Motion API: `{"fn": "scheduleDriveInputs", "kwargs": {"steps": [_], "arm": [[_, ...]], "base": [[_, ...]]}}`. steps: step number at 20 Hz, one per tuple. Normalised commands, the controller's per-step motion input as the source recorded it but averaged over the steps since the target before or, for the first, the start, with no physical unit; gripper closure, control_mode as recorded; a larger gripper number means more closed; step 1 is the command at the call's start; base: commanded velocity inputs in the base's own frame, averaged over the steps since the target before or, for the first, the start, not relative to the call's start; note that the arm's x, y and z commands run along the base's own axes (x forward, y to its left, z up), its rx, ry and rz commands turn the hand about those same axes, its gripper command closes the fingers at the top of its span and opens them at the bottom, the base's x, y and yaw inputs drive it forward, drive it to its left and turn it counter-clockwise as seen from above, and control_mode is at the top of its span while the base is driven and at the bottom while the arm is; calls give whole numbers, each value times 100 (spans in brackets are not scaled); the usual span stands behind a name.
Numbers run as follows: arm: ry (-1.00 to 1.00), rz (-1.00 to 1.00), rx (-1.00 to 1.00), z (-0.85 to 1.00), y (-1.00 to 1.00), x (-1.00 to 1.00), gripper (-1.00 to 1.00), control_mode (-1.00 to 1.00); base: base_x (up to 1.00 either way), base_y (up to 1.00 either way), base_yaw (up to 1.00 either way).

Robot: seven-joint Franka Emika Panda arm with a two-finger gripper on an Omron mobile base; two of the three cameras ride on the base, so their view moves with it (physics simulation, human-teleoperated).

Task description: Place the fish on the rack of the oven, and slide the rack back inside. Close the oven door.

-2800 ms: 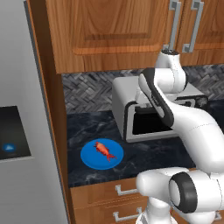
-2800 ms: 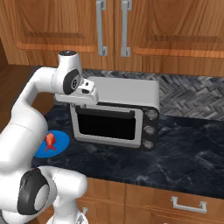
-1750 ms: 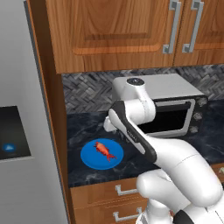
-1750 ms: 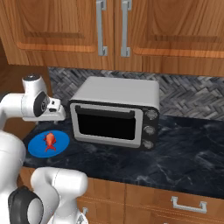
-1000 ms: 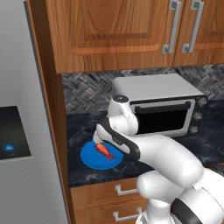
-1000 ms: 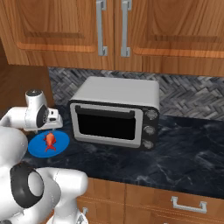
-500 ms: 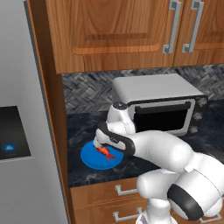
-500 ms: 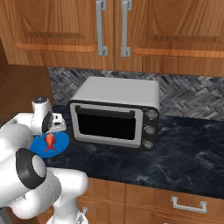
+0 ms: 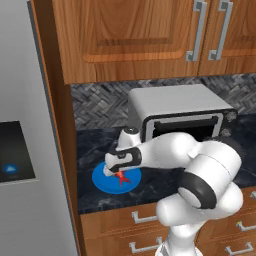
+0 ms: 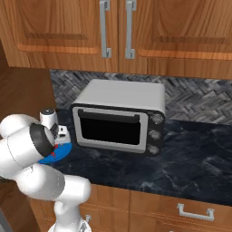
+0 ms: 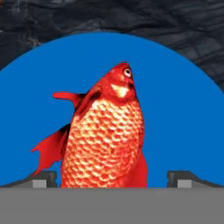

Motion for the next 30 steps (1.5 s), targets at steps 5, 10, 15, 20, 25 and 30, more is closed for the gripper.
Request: {"fn": "scheduleDriveInputs", "kwargs": {"steps": [5,10,15,20,25,30], "arm": [[9,0,0,-41,17,24,-100,-100],[5,0,-1,-45,14,9,100,-100],[-5,0,0,-10,-2,-15,100,-100],[-19,0,0,38,-24,-50,100,-100],[-23,0,3,98,-53,-83,100,-100],[-1,0,17,84,-92,-69,100,-100]], "base": [[0,0,0],[0,0,0],[0,0,0],[0,0,0],[0,0,0],[0,0,0]]}}
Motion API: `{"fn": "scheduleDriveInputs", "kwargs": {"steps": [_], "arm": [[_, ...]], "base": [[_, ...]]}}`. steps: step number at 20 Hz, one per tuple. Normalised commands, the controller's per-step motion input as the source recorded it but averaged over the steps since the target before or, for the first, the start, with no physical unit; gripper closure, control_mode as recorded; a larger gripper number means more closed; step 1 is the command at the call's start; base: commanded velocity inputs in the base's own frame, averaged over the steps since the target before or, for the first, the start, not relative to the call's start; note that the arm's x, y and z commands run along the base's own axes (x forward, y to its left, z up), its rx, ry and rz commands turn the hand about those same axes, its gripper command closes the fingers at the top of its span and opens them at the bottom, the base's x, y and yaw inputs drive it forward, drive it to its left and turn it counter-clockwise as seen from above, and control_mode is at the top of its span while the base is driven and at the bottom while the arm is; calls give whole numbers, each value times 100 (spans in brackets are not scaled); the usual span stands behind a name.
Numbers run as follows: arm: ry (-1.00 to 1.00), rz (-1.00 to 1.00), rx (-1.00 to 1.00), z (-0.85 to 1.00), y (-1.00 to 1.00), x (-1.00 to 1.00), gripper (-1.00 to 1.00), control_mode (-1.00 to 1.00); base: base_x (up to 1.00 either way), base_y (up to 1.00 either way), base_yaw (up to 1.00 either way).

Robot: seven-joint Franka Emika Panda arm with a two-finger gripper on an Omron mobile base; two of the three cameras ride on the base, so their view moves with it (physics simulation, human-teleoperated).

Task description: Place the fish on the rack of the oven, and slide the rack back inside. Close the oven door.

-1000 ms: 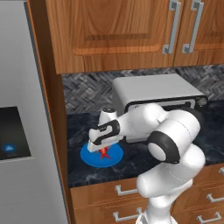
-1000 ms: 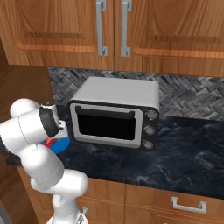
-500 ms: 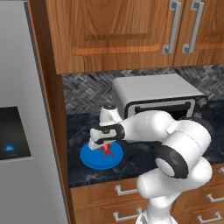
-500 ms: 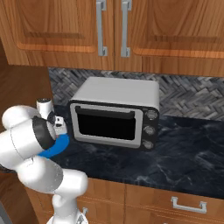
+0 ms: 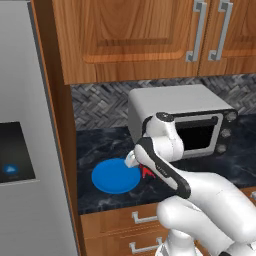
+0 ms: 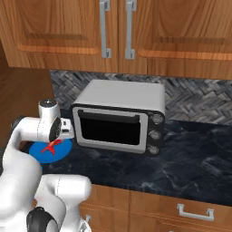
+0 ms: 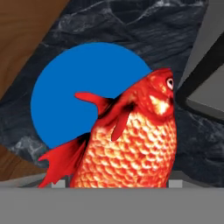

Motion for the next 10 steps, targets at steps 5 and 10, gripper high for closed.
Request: {"fn": "scheduleDriveInputs", "kwargs": {"steps": [5,10], "arm": [[0,-1,11,72,-71,-47,100,-100],[-3,-7,0,14,-40,-51,100,-100]], "base": [[0,0,0],[0,0,0]]}}
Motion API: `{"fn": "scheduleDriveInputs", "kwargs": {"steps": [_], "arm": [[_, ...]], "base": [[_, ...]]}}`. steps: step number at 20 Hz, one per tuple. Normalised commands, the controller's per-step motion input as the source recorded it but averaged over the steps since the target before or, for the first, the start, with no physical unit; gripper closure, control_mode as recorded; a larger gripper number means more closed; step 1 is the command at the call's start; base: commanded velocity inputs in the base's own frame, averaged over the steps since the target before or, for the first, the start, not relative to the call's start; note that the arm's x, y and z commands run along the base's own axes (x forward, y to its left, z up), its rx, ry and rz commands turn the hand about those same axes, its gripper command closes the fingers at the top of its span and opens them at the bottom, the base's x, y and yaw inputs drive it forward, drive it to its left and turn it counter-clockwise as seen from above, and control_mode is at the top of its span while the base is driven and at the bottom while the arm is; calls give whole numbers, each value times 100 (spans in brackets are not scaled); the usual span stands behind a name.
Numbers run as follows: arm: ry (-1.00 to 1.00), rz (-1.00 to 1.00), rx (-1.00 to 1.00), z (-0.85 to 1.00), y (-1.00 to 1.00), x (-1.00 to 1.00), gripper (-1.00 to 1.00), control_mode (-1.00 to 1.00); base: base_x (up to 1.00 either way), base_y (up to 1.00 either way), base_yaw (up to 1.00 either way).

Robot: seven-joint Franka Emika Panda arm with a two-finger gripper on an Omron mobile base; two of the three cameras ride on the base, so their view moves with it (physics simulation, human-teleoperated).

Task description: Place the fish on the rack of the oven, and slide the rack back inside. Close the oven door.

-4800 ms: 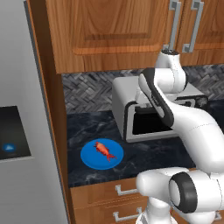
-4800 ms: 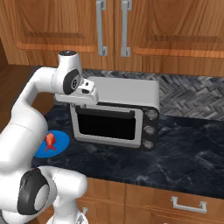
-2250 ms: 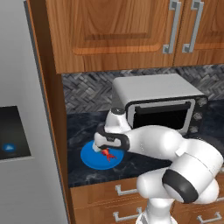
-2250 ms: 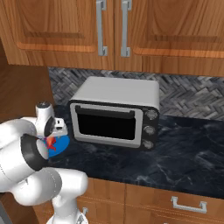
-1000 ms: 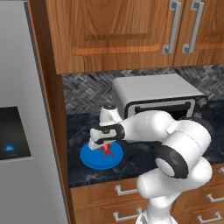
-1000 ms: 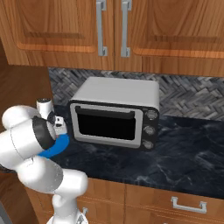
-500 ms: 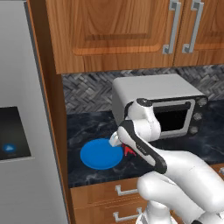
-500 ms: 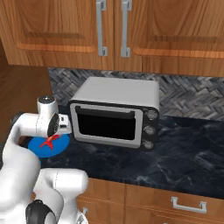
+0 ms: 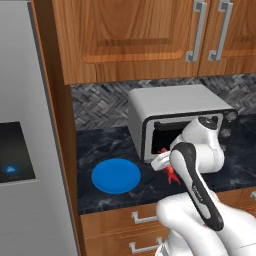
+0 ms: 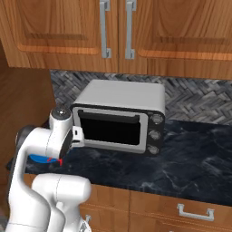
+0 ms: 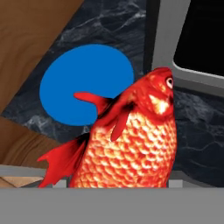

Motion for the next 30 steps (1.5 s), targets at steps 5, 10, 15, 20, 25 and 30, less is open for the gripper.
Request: {"fn": "scheduleDriveInputs", "kwargs": {"steps": [5,10,15,20,25,30], "arm": [[-2,-2,0,32,-7,-6,100,-100],[-5,-4,0,28,-1,-6,100,-100],[-1,-4,0,0,-10,-8,100,-100],[0,-2,0,0,-11,-16,100,100],[0,0,0,0,0,0,100,100],[0,0,0,0,0,0,100,100]], "base": [[0,0,0],[0,0,0],[0,0,0],[-10,-2,0],[-74,0,2],[-66,15,34]]}}
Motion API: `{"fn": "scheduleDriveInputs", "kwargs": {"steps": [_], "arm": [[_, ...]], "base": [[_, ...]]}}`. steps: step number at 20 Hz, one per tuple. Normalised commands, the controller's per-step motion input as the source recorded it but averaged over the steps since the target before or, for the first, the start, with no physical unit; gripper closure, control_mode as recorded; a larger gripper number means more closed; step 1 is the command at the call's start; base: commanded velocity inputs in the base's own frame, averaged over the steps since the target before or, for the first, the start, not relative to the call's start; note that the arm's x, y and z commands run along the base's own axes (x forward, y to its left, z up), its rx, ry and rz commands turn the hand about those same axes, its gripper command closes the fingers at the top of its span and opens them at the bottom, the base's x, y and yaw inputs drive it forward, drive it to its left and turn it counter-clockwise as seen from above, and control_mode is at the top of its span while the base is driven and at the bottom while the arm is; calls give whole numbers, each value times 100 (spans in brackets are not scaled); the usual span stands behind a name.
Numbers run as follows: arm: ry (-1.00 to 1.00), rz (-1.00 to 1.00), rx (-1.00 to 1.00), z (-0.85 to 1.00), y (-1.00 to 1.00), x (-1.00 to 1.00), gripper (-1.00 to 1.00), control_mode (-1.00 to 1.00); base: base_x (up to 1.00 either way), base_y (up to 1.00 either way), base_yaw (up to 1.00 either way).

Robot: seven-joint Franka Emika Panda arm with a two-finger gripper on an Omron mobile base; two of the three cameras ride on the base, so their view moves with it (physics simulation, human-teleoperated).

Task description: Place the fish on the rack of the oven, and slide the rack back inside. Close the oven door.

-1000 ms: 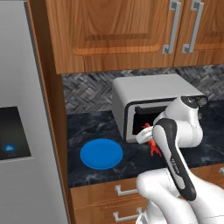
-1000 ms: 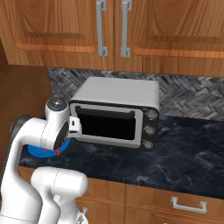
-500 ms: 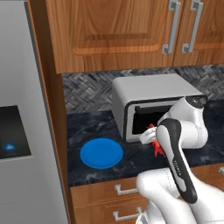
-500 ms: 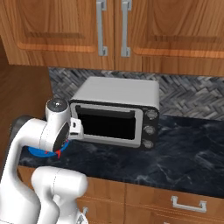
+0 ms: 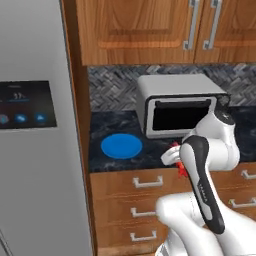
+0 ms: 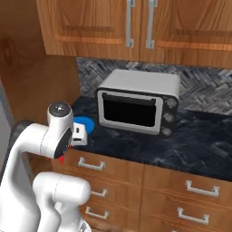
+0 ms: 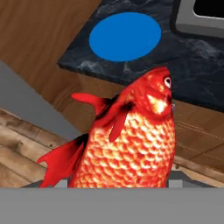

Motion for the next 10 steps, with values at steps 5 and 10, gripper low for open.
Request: {"fn": "scheduleDriveInputs", "kwargs": {"steps": [5,10], "arm": [[0,0,0,0,0,0,100,100],[0,0,0,0,0,0,100,100]], "base": [[-26,43,74],[-1,67,81]]}}
